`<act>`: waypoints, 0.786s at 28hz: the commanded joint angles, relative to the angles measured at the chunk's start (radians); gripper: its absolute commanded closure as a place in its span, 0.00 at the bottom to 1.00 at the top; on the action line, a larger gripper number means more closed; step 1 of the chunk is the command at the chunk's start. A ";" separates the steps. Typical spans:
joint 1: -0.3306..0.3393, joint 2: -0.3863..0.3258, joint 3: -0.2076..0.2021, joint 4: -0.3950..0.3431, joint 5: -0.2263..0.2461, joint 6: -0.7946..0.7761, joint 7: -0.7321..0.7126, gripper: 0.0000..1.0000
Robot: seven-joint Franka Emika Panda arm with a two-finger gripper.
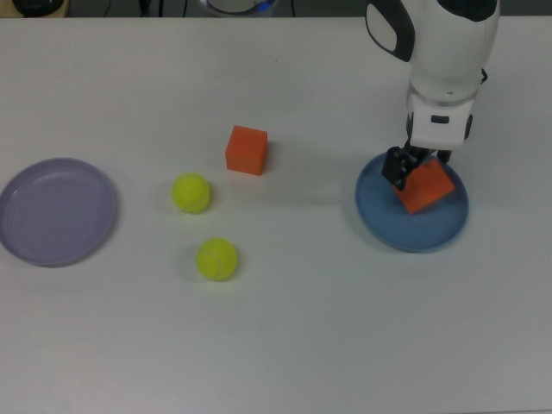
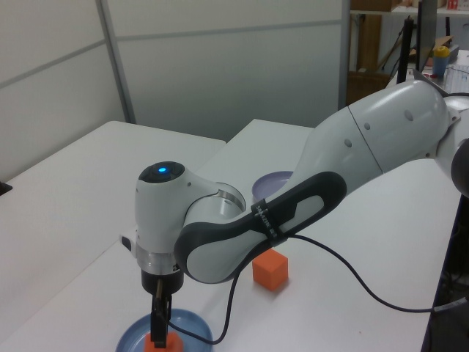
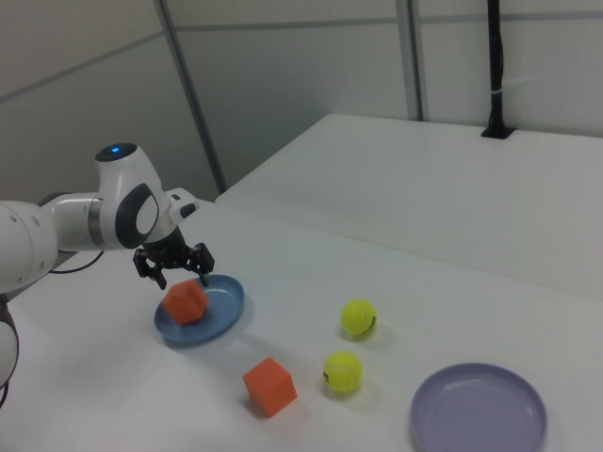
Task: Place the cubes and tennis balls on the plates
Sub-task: 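Carry the orange cube onto the blue plate and release it, then move the gripper to the second orange cube and grasp it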
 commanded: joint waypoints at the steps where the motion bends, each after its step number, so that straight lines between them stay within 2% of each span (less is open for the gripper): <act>1: -0.014 -0.062 -0.004 -0.005 -0.007 -0.088 0.101 0.00; 2: -0.029 -0.081 -0.013 -0.005 -0.009 -0.121 0.180 0.00; 6: -0.066 -0.115 -0.044 -0.010 -0.016 -0.191 0.348 0.00; 8: -0.082 -0.140 -0.084 -0.015 -0.023 -0.240 0.437 0.00; 15: -0.129 -0.171 -0.174 -0.044 -0.024 -0.336 0.549 0.00; 19: -0.138 -0.180 -0.203 -0.114 -0.024 -0.327 0.562 0.00; 22: -0.149 -0.194 -0.207 -0.166 -0.024 -0.317 0.562 0.00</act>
